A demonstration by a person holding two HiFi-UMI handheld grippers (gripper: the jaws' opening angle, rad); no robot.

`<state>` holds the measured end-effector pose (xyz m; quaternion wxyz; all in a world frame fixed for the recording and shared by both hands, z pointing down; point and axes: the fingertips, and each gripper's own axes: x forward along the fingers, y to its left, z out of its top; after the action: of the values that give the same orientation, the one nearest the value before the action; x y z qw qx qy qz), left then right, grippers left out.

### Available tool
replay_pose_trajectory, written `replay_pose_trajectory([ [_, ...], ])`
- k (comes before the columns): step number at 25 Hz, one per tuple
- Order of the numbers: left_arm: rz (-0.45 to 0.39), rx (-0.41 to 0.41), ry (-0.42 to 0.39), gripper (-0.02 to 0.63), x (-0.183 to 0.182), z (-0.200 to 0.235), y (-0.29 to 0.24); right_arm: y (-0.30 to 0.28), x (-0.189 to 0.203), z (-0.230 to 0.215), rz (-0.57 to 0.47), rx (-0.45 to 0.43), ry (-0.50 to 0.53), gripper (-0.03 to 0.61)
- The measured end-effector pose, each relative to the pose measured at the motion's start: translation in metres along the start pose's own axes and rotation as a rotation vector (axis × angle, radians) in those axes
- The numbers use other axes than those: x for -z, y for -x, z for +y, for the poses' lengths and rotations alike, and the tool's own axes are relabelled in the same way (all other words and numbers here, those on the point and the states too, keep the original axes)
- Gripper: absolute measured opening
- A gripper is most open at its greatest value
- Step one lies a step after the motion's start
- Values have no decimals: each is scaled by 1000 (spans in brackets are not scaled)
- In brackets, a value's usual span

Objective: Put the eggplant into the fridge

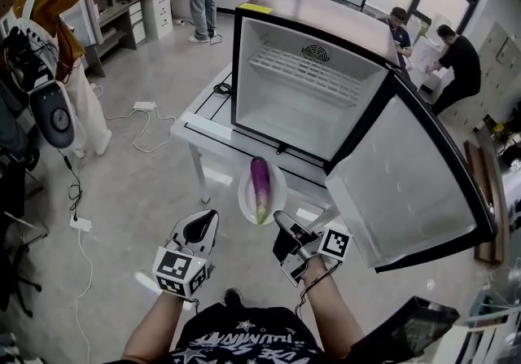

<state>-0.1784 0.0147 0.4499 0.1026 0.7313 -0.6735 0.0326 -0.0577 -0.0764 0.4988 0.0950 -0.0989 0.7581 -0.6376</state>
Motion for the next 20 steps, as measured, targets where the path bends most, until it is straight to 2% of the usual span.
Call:
replay_pose_trajectory([
  [10,-12,59,10,9,-7,16,-13,-12,-7,4,-43,29,20,23],
  [16,-13,51,17,9,-8,28,-15,-25,-15,-3,-44,42,8,23],
  [20,-14,32,28,9,-9,45,-24,-47,-22,-1,-42,12,-9,23],
])
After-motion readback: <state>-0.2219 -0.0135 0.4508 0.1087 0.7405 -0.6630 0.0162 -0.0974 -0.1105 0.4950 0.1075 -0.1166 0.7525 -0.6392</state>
